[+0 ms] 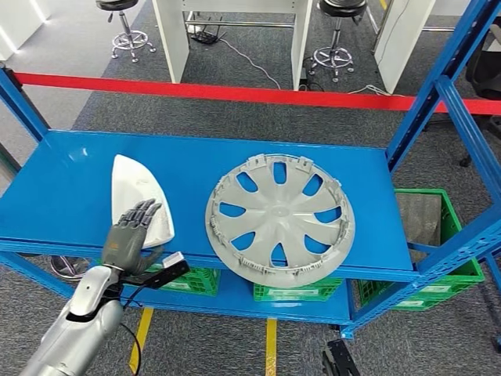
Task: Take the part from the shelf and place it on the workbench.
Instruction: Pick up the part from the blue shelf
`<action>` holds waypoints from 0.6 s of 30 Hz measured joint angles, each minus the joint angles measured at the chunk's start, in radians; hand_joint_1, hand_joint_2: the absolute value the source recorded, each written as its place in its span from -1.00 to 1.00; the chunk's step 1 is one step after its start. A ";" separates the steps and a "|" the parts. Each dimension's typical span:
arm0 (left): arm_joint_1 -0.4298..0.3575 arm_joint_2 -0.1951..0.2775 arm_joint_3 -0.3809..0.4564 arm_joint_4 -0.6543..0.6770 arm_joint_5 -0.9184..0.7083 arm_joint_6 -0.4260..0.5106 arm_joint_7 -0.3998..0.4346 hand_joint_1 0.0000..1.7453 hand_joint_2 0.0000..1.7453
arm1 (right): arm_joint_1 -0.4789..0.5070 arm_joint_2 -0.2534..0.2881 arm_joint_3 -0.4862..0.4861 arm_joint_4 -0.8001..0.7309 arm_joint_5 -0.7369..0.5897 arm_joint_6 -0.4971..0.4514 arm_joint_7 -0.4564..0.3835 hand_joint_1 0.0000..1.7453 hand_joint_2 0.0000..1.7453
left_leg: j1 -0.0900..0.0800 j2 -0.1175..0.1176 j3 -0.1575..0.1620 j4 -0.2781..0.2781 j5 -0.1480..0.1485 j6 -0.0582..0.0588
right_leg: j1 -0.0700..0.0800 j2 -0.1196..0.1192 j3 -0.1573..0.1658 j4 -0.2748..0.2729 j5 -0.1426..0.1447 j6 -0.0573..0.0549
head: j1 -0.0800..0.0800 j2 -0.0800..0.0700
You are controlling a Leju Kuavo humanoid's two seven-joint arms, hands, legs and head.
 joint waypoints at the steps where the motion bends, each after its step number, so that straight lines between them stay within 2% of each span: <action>1: 0.000 0.001 0.005 0.000 0.001 -0.001 0.001 0.85 1.00 | 0.000 0.000 -0.002 0.000 0.000 0.000 0.000 -1.00 -1.00 | 0.000 0.000 0.000 0.000 0.000 0.000 | 0.000 0.000 0.000 0.000 0.000 0.000 | 0.000 0.000; 4: 0.000 0.006 0.014 0.000 0.002 -0.002 0.002 1.00 1.00 | 0.001 0.000 -0.003 0.000 0.000 0.000 -0.001 -1.00 -1.00 | 0.000 0.000 0.000 0.000 0.000 0.000 | 0.000 0.000 -0.001 0.000 0.000 0.000 | 0.000 0.000; 18: -0.006 0.006 0.027 0.000 0.002 -0.004 0.002 1.00 1.00 | 0.001 0.000 -0.011 0.000 0.000 0.000 -0.001 -1.00 -1.00 | 0.000 0.000 -0.001 0.000 0.000 0.000 | 0.000 0.000 -0.001 0.000 0.000 -0.001 | 0.000 0.000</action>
